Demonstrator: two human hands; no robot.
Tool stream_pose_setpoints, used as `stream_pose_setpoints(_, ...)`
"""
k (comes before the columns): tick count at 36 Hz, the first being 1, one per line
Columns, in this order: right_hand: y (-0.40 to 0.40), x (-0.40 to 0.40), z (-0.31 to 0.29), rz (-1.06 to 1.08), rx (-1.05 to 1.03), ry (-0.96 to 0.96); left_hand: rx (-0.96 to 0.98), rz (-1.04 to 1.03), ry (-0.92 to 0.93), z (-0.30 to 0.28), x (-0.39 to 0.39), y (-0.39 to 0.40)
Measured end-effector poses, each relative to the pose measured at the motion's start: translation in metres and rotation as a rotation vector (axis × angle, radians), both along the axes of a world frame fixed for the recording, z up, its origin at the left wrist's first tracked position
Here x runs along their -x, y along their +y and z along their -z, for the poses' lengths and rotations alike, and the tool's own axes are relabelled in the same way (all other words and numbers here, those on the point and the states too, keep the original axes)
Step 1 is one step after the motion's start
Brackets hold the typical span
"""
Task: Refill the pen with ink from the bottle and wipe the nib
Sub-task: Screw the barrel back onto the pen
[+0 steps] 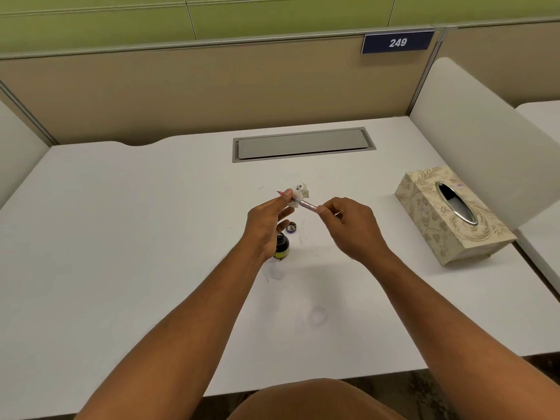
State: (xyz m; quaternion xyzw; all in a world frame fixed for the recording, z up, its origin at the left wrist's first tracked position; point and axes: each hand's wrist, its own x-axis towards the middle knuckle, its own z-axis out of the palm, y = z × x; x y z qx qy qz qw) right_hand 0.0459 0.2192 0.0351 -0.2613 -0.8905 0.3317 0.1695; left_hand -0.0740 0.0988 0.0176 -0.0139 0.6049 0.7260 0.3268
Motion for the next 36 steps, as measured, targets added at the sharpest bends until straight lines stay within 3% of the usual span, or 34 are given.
stream_pose_setpoints(14, -0.001, -0.007, 0.006, -0.002, 0.122, 0.062, 0.006, -0.022, 0.009, 0.0, -0.005, -0.003)
stream_pose_setpoints(28, -0.003, -0.005, 0.009, -0.003, 0.056, 0.026, -0.009, -0.017, 0.011, -0.002, -0.006, -0.004)
stream_pose_setpoints(36, -0.005, -0.01, 0.01, 0.021, 0.177, 0.102, 0.013, -0.047, 0.003, -0.003, -0.008, -0.006)
